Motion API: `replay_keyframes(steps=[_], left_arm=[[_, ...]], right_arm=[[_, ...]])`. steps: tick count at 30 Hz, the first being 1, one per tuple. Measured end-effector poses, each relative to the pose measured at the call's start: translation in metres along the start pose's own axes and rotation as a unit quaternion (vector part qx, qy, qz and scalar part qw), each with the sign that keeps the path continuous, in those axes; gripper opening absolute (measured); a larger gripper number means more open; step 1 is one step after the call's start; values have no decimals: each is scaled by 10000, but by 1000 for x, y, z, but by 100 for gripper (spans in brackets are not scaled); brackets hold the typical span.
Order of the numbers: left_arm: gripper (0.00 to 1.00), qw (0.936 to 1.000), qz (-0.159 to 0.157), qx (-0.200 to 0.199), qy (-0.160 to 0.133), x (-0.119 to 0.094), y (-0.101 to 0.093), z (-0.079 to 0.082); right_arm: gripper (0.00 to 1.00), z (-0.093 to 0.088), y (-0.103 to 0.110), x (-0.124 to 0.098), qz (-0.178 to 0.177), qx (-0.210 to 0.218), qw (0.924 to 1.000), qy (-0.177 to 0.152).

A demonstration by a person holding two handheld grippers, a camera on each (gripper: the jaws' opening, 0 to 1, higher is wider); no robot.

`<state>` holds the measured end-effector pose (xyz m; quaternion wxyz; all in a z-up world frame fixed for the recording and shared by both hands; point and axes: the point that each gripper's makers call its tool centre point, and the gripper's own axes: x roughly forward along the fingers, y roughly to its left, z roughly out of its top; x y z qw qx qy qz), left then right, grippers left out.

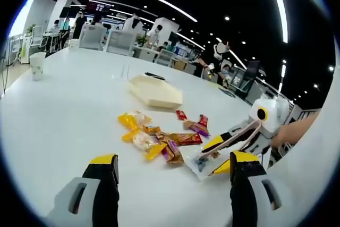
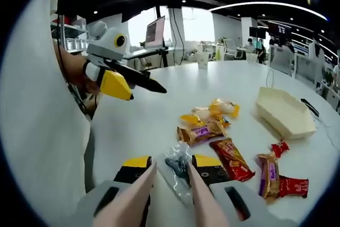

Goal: Place the target food into the container with the food tongs after gripping and lifting it, then release it inside without dropping or visibly crushing the food.

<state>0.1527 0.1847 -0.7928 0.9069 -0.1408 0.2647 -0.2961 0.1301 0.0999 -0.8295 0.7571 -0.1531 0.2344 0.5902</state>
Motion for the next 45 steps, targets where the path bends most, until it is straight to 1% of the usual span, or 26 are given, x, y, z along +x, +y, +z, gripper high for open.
replay_keyframes(steps=[1,4,6,7,8,9,10,11,13,15,16,18,19,20,24,26,27,30,31,33,34,35,36,43,44,45], left_arm=[[86,10000,0,3,2,0,0,0],[85,10000,2,4,14,1,1,-1],[85,10000,15,-28,17,1,1,-1],[85,10000,15,-34,-2,1,1,-1],[84,10000,15,-47,-11,1,1,-1],[84,10000,16,-54,-6,1,1,-1],[84,10000,16,-57,-3,1,1,-1],[84,10000,11,-66,-2,1,0,-1],[82,10000,11,-72,-4,1,0,-1],[82,10000,12,-93,-6,1,0,-1],[81,10000,9,-97,-15,1,0,-1],[81,10000,14,-93,-16,1,0,-1],[81,9999,10,-114,-25,1,0,0],[81,9999,7,-109,-31,1,0,0],[80,9999,2,-121,-31,2,2,2],[79,9999,8,-131,-42,2,3,3],[78,9999,19,-142,-49,1,3,3],[77,9999,55,-141,-34,1,5,2],[77,9999,69,-137,-37,1,5,1],[77,9998,51,-182,-41,1,4,0],[76,9998,50,-188,-42,1,4,0],[76,9998,49,-194,-46,2,3,0],[76,9998,47,-213,-47,2,3,-1],[75,9996,-18,-268,6,6,-1,-8],[75,9997,-25,-261,12,6,-2,-8],[75,9997,-53,-252,19,7,-3,-8]], right_arm=[[30,-2,-2,0,-69,-210,9997,108],[30,-3,0,2,-55,-569,9981,215],[30,-5,-2,4,-124,-1049,9938,335],[29,-7,-4,5,-195,-1118,9927,407],[29,-14,-6,6,-214,-1065,9922,610],[28,-16,-4,6,-188,-727,9955,574],[28,-6,-6,8,-225,-550,9978,294],[28,-13,-11,4,-272,-159,9988,386],[27,-13,-11,3,-260,-115,9991,314],[25,-14,-14,1,-336,208,9991,175],[25,-12,-15,0,-374,486,9981,50],[24,-12,-18,-1,-399,982,9944,-33],[24,-13,-20,-1,-372,1422,9891,-56],[24,-12,-21,-2,-384,1517,9877,-47],[23,-12,-22,0,-420,1545,9871,47],[22,-14,-23,0,-472,2027,9778,250],[22,-10,-26,0,-550,2031,9774,210],[23,-13,-26,4,-731,1627,9835,302],[24,-13,-23,5,-864,1372,9860,401],[24,-13,-22,6,-944,887,9903,504],[25,-13,-27,6,-1158,306,9915,513],[25,-11,-23,7,-1140,389,9918,431],[25,-13,-24,6,-1159,742,9893,476],[25,-13,-25,7,-1036,796,9905,420],[24,-12,-26,7,-1068,889,9893,440],[23,-11,-25,8,-1071,1126,9868,456]])
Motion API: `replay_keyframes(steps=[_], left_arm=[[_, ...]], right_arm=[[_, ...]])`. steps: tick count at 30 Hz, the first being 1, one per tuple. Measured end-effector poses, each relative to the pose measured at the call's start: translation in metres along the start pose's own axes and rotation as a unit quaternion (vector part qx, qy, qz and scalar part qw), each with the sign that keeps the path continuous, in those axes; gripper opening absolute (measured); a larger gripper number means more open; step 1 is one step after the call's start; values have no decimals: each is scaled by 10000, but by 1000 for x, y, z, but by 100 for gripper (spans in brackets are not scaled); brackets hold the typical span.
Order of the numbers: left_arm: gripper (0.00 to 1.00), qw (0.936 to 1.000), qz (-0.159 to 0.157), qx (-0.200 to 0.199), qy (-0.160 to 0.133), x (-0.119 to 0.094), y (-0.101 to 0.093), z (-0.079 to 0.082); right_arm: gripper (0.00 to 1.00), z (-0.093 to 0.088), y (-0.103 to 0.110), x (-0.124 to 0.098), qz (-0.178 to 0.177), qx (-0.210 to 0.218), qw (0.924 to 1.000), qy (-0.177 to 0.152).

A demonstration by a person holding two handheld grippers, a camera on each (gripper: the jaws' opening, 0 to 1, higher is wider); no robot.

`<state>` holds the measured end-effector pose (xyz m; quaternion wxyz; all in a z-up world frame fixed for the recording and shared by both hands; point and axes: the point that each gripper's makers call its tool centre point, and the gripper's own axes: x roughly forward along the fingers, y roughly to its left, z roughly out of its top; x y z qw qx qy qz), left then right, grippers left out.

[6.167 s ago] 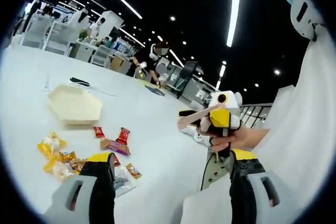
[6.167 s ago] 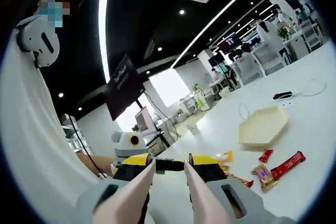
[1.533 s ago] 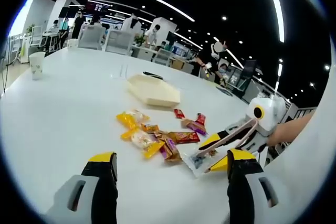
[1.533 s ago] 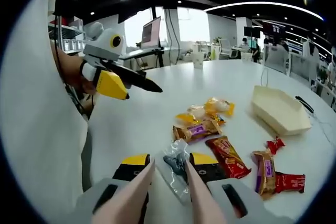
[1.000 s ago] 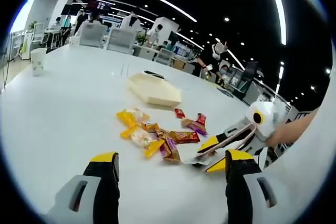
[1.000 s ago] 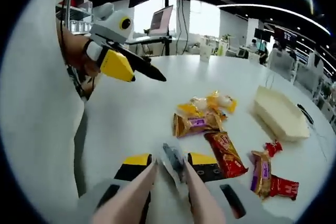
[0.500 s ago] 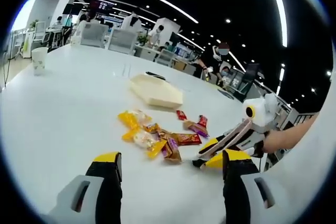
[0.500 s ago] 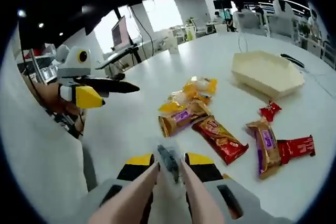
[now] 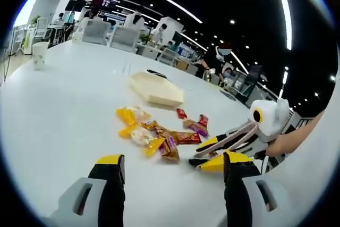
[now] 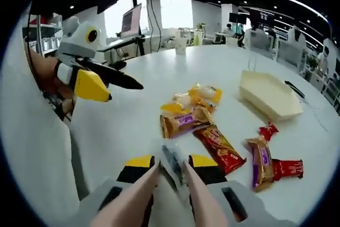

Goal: Place the target food into the container with the food tongs after gripping and lifting it, then release it inside without dropping or visibly crushing the food.

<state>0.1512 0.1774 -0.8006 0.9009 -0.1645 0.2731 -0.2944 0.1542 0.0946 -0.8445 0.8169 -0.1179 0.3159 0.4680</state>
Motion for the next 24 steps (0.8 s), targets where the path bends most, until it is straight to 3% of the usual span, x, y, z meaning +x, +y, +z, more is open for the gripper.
replay_keyframes(steps=[1,8,11,13,15,19,24], left_arm=[[74,10000,-11,1,-3,0,-1,0],[72,10000,-8,20,-26,-2,-1,2],[72,10000,16,27,-40,-5,0,3],[71,10000,43,25,-57,-6,1,4],[69,10000,58,28,-61,-7,2,4],[69,10000,67,20,-32,-7,2,3],[71,10000,36,37,-49,-4,-1,5]], right_arm=[[22,1,5,3,178,88,9998,-29],[18,3,3,5,228,331,9991,116],[18,6,3,2,257,931,9953,-57],[18,9,2,-3,356,1530,9873,-217],[18,13,-1,-10,474,2252,9720,-468],[18,19,-5,-21,581,2722,9574,-766],[18,26,-9,-36,584,2972,9474,-1036]])
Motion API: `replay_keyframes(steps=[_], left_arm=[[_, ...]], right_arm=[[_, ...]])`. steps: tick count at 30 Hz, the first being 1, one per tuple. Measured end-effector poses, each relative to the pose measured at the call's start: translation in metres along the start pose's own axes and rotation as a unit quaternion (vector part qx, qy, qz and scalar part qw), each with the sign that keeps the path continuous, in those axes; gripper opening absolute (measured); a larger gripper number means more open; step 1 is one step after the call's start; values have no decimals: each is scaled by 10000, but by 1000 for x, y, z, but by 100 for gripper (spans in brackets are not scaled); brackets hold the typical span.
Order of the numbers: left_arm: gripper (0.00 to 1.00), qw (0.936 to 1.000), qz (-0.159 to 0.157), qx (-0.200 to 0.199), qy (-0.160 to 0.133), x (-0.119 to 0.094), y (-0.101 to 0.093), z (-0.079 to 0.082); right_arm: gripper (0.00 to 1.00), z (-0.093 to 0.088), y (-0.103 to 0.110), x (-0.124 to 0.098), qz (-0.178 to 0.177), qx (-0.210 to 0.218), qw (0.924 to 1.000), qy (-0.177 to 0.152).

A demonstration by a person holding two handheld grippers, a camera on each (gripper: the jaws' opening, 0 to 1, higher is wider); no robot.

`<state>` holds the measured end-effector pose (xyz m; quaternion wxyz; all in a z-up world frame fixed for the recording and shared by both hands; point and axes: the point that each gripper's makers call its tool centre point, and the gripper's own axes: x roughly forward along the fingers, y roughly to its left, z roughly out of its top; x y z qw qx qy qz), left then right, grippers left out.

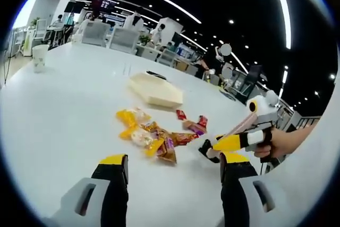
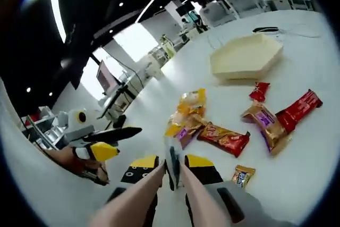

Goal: Place the target food into the container with the food tongs after gripping and lifting it, then release it inside without dropping or visibly crushing the food.

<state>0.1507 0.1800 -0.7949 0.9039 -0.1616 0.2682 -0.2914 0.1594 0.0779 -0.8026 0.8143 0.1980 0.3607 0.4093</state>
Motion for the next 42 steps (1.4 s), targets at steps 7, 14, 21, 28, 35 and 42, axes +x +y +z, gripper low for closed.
replay_keyframes(steps=[7,14,21,28,35,42], left_arm=[[74,10000,-74,35,-14,1,-4,3],[82,9996,-170,-164,-154,-2,-8,18],[98,9993,-38,-316,169,-3,-3,8],[96,9991,-62,-393,123,1,-10,16],[93,9991,-215,-281,234,11,-19,23],[92,9995,-228,-211,0,13,-23,38]], right_arm=[[18,14,0,-17,103,580,9973,-430],[18,19,0,-26,136,866,9941,-632],[18,19,1,-30,141,1025,9911,-839],[18,19,-6,-31,80,1101,9900,-880],[18,28,-13,-31,9,966,9904,-985],[18,33,-12,-41,-49,855,9897,-1143]])
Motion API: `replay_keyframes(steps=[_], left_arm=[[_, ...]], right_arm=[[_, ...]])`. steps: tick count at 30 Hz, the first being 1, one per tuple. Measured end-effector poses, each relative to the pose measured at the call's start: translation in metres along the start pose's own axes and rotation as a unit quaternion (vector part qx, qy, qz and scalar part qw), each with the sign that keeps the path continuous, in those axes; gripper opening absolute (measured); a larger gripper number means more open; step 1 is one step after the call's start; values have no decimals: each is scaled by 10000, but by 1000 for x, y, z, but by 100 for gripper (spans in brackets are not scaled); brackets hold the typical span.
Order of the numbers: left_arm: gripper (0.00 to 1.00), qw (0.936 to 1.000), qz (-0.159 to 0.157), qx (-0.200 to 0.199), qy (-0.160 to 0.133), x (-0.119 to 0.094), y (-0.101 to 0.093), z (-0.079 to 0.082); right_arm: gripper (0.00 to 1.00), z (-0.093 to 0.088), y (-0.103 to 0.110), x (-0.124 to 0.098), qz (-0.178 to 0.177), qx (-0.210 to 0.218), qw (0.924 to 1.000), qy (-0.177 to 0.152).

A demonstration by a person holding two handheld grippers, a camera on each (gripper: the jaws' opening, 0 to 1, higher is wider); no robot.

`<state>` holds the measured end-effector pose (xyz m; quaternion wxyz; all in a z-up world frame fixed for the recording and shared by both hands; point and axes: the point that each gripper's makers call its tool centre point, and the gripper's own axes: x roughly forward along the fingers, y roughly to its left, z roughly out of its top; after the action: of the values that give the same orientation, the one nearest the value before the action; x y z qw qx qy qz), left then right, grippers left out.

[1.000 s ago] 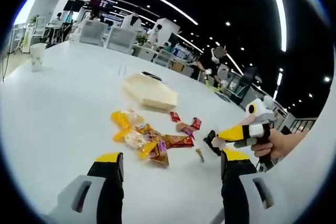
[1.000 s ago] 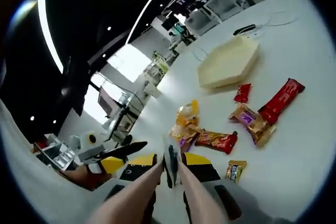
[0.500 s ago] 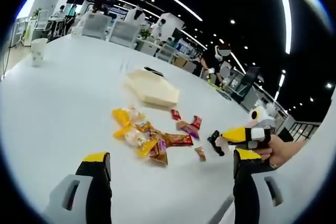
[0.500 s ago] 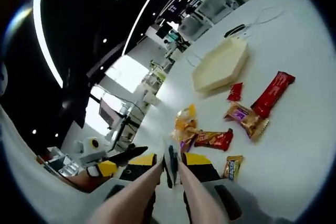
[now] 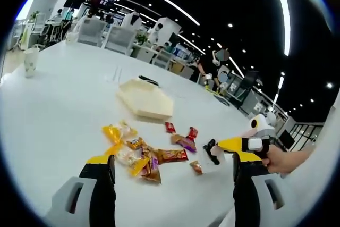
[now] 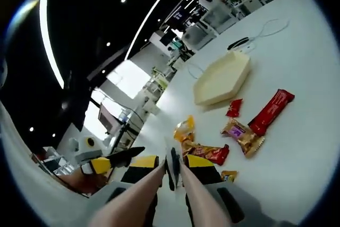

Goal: Place the target food into the container with the food tongs after gripping and lifting it, then release it inside without dropping or visibly crushing the food.

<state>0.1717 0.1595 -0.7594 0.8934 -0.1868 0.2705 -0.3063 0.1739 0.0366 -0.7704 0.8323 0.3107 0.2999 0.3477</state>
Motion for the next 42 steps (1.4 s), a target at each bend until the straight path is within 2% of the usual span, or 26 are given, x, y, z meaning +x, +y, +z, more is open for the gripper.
replay_keyframes(steps=[4,11,21,32,38,42], left_arm=[[92,9999,1,-2,-124,-1,-3,5],[91,9998,7,100,-175,-6,-3,6],[91,9993,55,163,-324,-19,3,13],[90,9986,83,130,-507,-25,7,21],[90,9987,55,176,-485,-26,7,22],[90,9985,41,218,-502,-28,7,24]], right_arm=[[18,-9,-7,-5,-293,-185,9992,222],[17,-4,-2,-7,-274,-242,9992,185],[17,36,3,-15,-412,-583,9974,-35],[17,69,6,-28,-568,-777,9950,-253],[17,86,7,-26,-583,-940,9931,-388],[17,96,14,-25,-471,-813,9941,-539]])
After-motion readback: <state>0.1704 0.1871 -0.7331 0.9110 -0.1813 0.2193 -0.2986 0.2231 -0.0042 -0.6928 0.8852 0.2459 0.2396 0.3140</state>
